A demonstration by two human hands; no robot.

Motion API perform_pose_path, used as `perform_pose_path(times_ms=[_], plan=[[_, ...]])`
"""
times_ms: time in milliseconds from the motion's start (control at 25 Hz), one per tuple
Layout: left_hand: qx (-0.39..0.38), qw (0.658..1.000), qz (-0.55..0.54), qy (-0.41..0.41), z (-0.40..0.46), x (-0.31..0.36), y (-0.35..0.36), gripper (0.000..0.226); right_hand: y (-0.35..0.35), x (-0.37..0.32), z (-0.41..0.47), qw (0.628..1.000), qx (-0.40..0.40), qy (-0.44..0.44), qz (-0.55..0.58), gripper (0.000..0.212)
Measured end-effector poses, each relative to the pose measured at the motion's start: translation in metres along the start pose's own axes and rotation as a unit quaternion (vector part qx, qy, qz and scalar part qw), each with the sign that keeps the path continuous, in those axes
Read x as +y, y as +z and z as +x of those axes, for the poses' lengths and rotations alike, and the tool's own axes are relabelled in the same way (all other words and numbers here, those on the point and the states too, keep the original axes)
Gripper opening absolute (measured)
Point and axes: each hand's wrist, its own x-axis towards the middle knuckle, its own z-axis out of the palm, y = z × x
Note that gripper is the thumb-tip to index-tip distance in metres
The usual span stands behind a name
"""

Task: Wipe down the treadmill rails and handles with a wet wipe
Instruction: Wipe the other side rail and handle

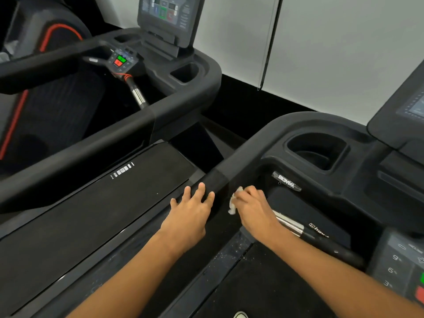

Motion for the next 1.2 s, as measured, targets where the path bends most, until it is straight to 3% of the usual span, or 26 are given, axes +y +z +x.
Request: perform_pose_path(times_ms=[80, 160, 320, 400, 560, 680, 960, 1120, 1160, 1200], plan=[[-0.007, 1.000, -0.006, 0.002, 0.000, 0.000, -0.003, 0.073, -0.001, 0.017, -0.026, 0.994, -0.008, -0.101, -0.040, 0.036], [-0.008, 1.000, -0.019, 0.001, 0.001, 0.001, -0.006, 0.068, -0.005, 0.030, -0.035, 0.988, -0.012, -0.145, -0.050, 0.040], [0.007, 0.998, -0.053, 0.013, 0.020, 0.003, -0.014, 0.070, 0.006, 0.006, 0.001, 0.998, 0.060, -0.033, -0.007, 0.026], [0.019, 0.998, -0.047, 0.024, 0.037, 0.007, -0.014, 0.075, 0.011, -0.008, 0.008, 0.999, 0.046, 0.019, -0.001, 0.020], [0.034, 0.998, -0.037, 0.028, 0.052, 0.016, -0.005, 0.084, -0.001, 0.012, -0.019, 0.998, 0.034, -0.034, -0.047, 0.022], [0.062, 0.996, -0.041, 0.045, 0.047, 0.006, 0.005, 0.072, -0.014, 0.033, -0.042, 0.998, 0.021, -0.044, -0.036, 0.016], [0.062, 0.987, -0.145, 0.040, 0.043, -0.005, 0.002, 0.068, 0.007, -0.007, 0.010, 0.989, 0.025, 0.118, 0.090, 0.024], [0.034, 0.968, -0.248, 0.015, 0.039, -0.026, 0.003, 0.072, -0.005, 0.015, -0.004, 0.987, 0.078, 0.108, 0.094, 0.015], [0.034, 0.960, -0.276, 0.014, 0.038, -0.031, 0.003, 0.072, -0.008, 0.019, 0.002, 0.972, 0.121, 0.153, 0.134, 0.016], [0.036, 0.954, -0.299, 0.014, 0.038, -0.035, 0.003, 0.070, -0.015, 0.018, 0.012, 0.933, 0.160, 0.242, 0.212, 0.015]])
